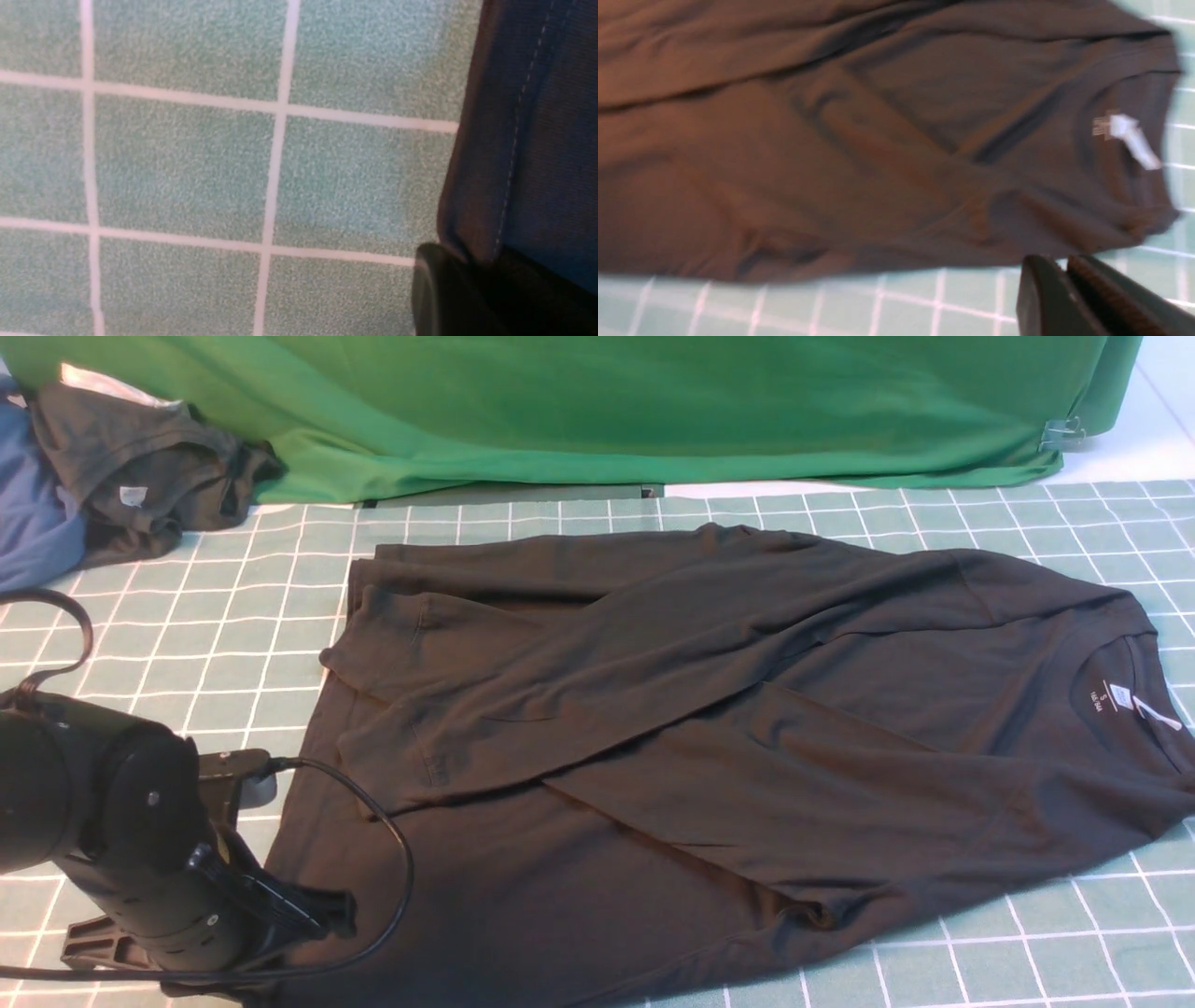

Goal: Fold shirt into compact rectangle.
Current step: 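Grasp the near edge of the shirt at its hem and shoulder corners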

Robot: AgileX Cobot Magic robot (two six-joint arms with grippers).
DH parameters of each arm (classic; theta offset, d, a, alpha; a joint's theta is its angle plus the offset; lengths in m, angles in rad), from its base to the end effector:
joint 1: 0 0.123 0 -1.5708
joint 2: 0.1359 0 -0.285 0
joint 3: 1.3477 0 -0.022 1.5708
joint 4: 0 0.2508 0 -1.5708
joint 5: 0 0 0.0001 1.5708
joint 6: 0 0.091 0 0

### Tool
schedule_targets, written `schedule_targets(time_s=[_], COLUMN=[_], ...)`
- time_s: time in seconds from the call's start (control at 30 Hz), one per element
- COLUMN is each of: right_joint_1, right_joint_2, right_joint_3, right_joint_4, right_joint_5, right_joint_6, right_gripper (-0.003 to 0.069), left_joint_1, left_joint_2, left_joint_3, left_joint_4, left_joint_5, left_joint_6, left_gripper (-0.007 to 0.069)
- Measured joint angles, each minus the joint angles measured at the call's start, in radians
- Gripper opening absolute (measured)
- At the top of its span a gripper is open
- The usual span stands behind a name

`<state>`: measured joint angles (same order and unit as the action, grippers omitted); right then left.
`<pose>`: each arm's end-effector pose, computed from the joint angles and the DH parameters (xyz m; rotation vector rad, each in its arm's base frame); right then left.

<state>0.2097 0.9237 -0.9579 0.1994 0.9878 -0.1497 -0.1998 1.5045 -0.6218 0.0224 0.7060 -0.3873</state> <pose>0.1588 0.0492 0.3559 -0.3761 2.4022 0.2789 0.2132 -0.0418 0.1528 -0.2622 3.0597 -0.0086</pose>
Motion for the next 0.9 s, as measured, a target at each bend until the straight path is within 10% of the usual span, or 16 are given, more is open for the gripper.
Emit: schedule_targets(time_s=[0.37, 0.7, 0.9], right_joint_1=[0.254, 0.451, 0.451], right_joint_2=[0.256, 0.509, 0.626], right_joint_3=[0.061, 0.092, 0.092], right_joint_4=[0.099, -0.072, -0.092], right_joint_5=[0.02, -0.217, -0.244], right_joint_6=[-0.255, -0.257, -0.303], right_gripper=[0.0109, 0.0496, 0.0538], left_joint_1=[0.0, 0.0, 0.0], left_joint_2=[-0.25, -0.36, -0.36], left_joint_3=[0.0, 0.0, 0.001], left_joint_4=[-0.022, 0.03, 0.037], left_joint_5=[0.115, 0.218, 0.219], left_joint_6=[0.023, -0.009, -0.022], left_gripper=[0.0011, 0.0011, 0.0011])
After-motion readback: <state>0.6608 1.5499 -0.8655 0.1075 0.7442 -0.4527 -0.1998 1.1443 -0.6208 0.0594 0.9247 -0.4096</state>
